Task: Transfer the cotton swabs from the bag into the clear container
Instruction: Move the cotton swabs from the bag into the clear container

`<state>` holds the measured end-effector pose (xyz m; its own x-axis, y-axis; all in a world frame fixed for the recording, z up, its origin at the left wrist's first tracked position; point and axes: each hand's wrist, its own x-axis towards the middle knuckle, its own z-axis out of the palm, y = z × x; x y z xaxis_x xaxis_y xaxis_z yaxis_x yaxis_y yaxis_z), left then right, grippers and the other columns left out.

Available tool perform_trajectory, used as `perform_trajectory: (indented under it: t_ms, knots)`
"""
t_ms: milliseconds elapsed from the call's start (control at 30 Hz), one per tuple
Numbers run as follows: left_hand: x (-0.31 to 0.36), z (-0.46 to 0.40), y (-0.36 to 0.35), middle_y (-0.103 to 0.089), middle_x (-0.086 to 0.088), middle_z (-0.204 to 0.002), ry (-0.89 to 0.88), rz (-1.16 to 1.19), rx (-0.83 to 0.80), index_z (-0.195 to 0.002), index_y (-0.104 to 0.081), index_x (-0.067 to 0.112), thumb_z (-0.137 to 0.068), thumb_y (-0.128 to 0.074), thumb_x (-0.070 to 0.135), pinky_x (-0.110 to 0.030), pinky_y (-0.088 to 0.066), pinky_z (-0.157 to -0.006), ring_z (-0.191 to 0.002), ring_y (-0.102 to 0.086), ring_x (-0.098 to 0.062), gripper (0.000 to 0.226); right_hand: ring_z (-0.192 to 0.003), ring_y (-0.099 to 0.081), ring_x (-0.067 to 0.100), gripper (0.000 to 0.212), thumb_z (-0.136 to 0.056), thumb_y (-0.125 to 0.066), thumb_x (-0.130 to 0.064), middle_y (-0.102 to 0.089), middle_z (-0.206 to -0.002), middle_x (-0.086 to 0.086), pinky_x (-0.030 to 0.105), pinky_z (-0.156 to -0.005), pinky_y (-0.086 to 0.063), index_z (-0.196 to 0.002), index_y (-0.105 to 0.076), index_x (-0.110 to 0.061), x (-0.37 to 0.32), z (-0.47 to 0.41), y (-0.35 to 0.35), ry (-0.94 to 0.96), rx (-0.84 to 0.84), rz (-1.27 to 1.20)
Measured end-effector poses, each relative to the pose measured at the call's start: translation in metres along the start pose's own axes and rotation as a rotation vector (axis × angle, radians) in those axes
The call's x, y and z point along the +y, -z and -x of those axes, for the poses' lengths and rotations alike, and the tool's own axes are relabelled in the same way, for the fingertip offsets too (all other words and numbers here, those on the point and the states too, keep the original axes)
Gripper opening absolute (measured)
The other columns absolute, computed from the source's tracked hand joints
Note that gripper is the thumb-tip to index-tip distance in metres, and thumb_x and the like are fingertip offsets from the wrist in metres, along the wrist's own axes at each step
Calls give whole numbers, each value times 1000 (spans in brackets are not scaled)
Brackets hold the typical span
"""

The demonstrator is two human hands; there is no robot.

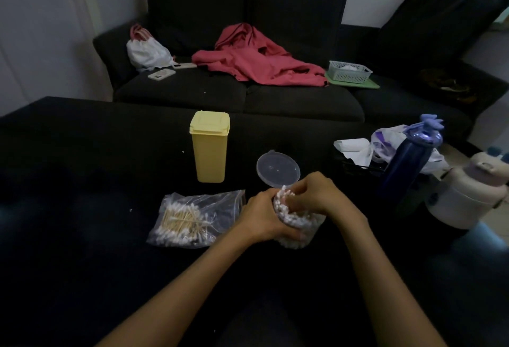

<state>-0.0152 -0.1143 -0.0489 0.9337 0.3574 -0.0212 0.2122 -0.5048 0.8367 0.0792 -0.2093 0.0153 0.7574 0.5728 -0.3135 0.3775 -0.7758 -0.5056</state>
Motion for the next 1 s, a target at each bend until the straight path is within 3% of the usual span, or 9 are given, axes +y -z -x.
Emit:
perform_trajectory:
  t_ms: [100,167,233,333,467,567,733,900,1000]
  knots:
    - [-5,1,0,-66,13,-111,13,29,-3,-122,-55,27,-48,-92,33,-34,-51,-94,-103,-61,-5,83,-108,-60,19,36,-79,-73,-17,-65,-116,7,35,-97,-49,-114,-66,-14,7,-2,8,18,-98,-135]
    - [-6,5,-2,-61,15,-116,9,15,26,-122,-49,29,-49,-92,35,-35,-50,-97,-108,-58,-6,84,-100,-64,18,34,-79,-73,-12,-67,-112,8,33,-88,-54,-112,-66,-11,11,1,16,38,-60,-282]
    - [-6,11,-2,-54,13,-128,-9,-54,87,-128,-39,32,-48,-90,43,-39,-47,-100,-118,-52,-8,95,-89,-64,13,28,-80,-71,-12,-68,-102,3,24,-71,-53,-108,-67,-12,14,7,24,36,1,-347]
    - [-2,22,3,-20,4,-155,-97,-303,138,-150,-8,24,-58,-82,53,-40,-31,-113,-140,-25,-14,122,-77,-60,4,15,-80,-71,-19,-66,-85,-5,18,-61,-44,-95,-71,-18,21,10,23,58,111,-324]
    - [0,24,11,8,11,-159,-319,-617,26,-151,8,26,-77,-61,64,-32,-13,-118,-145,4,-6,108,-83,-59,5,14,-76,-75,-27,-67,-86,-7,21,-70,-46,-88,-73,-21,24,5,7,59,112,-334]
    - [-7,21,11,11,10,-159,-314,-670,-10,-151,9,24,-81,-51,68,-28,-5,-116,-145,9,-4,103,-82,-61,6,16,-76,-74,-25,-68,-87,-5,20,-70,-49,-91,-73,-19,25,0,-4,86,94,-365]
    - [-13,16,5,12,8,-159,-308,-708,-20,-151,10,22,-81,-50,69,-30,-3,-118,-146,9,-7,103,-79,-64,1,11,-76,-75,-27,-69,-79,-9,20,-72,-50,-87,-75,-23,29,-11,-15,100,207,-311]
    - [-7,7,7,12,5,-160,-301,-700,-56,-151,11,20,-80,-57,65,-30,-2,-118,-146,9,-9,108,-86,-65,7,12,-77,-74,-28,-72,-88,-4,26,-80,-52,-89,-75,-24,29,-17,-10,95,223,-275]
    - [-4,11,12,11,9,-159,-294,-555,-79,-151,12,22,-77,-67,56,-27,-3,-118,-145,8,-5,113,-90,-64,10,13,-80,-72,-24,-70,-90,-4,30,-84,-52,-92,-73,-21,29,-11,-4,119,246,-337]
